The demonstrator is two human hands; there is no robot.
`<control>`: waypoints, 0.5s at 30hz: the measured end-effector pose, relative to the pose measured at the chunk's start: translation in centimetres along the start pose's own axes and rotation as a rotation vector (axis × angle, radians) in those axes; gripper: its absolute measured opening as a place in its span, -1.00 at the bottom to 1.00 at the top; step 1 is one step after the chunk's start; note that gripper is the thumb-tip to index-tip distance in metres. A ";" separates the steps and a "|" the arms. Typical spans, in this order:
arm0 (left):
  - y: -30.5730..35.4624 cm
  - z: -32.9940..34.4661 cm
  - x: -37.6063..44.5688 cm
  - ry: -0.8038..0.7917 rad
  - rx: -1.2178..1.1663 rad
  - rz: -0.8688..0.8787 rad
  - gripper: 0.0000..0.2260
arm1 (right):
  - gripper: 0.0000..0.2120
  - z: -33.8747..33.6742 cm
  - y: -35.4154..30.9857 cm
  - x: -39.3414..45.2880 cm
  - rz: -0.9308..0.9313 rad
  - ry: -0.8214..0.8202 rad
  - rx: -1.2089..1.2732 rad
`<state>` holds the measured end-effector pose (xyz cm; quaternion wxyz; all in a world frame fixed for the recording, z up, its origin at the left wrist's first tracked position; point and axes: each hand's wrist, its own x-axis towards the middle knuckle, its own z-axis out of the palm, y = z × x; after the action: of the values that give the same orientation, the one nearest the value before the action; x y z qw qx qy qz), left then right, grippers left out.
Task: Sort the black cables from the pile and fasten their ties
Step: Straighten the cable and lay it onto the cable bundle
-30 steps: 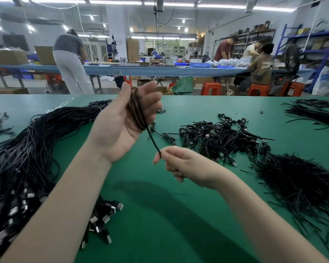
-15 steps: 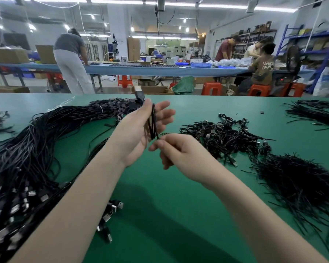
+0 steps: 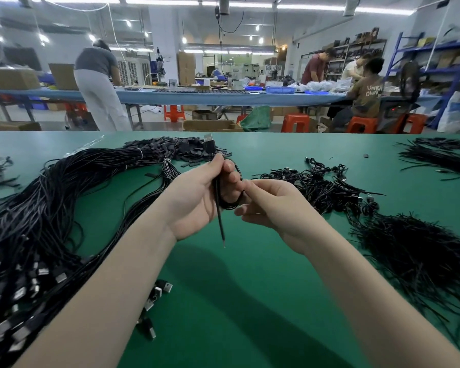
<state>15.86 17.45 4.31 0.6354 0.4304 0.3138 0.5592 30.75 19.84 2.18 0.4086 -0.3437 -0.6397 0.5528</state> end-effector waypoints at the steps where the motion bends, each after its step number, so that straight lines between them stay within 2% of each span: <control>1: 0.1 -0.2 0.1 0.034 0.056 0.011 -0.70 | -0.79 0.0 0.1 0.1 0.006 0.005 0.010; 5: -0.2 -0.5 0.1 0.173 0.345 0.080 -0.71 | -0.76 0.2 0.3 0.3 -0.016 0.058 -0.049; 7: -0.6 -0.3 0.2 0.128 0.265 0.079 -0.75 | -0.74 0.3 0.5 0.3 -0.033 0.061 -0.062; 10: -0.6 0.1 0.0 -0.011 0.016 0.027 -0.80 | -0.73 0.1 0.4 0.2 -0.023 0.036 -0.040; 15: -0.9 0.2 0.2 -0.012 0.036 0.093 -0.79 | -0.71 -0.1 -0.3 -0.2 0.011 -0.107 -0.066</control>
<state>16.46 17.60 3.58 0.6026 0.4591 0.2997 0.5798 30.98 19.63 2.46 0.3593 -0.3307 -0.6764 0.5514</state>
